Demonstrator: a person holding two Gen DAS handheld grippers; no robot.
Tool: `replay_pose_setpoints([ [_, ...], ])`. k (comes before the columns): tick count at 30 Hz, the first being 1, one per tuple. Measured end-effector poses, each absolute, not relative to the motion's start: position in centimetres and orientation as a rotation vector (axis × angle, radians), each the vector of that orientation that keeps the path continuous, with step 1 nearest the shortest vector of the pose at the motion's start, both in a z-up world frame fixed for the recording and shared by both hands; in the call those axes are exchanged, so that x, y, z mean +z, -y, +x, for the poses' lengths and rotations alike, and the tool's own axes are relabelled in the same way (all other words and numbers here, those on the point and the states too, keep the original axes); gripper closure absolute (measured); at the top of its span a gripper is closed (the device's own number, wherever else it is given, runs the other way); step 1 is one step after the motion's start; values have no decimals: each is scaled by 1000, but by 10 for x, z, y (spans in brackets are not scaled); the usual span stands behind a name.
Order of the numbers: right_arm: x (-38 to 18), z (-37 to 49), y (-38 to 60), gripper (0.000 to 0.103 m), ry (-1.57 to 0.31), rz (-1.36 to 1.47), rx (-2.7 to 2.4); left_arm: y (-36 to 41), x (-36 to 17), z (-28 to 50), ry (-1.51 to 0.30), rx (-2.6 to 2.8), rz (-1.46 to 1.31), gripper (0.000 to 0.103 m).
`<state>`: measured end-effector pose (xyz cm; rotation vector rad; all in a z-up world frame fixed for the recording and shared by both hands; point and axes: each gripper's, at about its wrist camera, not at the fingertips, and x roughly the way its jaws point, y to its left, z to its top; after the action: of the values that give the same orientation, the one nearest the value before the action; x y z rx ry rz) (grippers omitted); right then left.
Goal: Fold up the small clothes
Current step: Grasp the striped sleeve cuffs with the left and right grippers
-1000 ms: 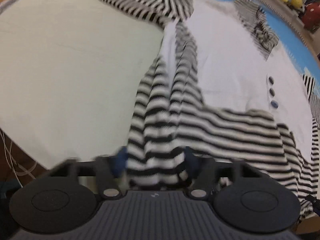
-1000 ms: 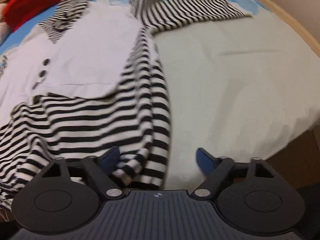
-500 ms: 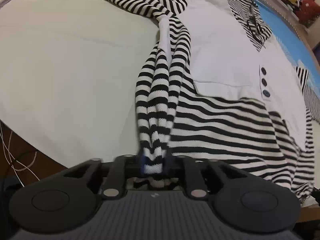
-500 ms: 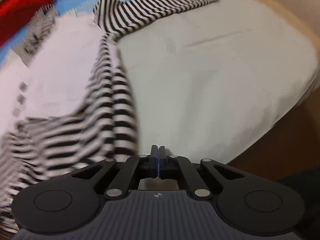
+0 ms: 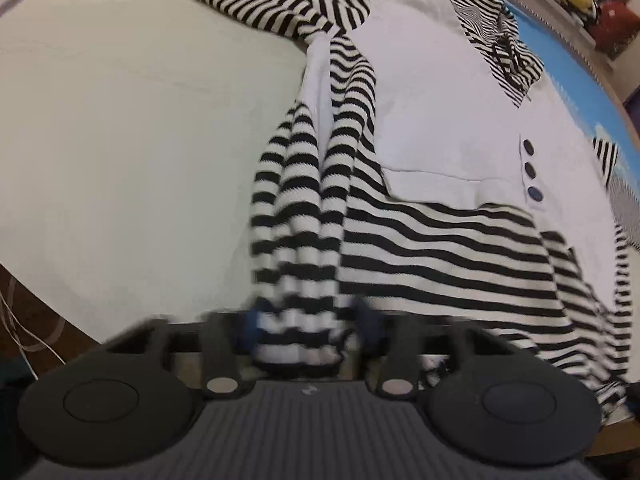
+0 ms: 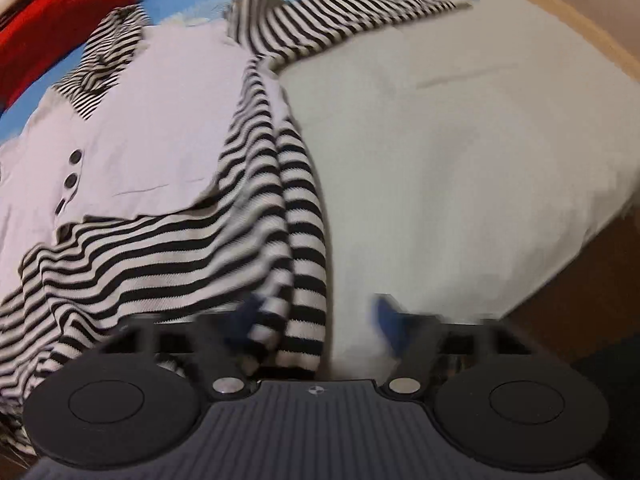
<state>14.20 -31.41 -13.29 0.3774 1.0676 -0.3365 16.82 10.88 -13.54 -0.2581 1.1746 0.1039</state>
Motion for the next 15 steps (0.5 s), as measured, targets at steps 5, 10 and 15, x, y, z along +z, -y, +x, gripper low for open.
replay_pose_setpoints([
  [5,-107,135,318,99,-957,352,-356,-107,-118,165,-1146,-4,-353,94],
  [10,-110,138,323,99,-1000,355,-362,-111,-126,163,-1227,81,-269,93],
  [15,-118,141,307,81,-1082,222,-351,-119,-118,166,-1235,98,-293,75],
])
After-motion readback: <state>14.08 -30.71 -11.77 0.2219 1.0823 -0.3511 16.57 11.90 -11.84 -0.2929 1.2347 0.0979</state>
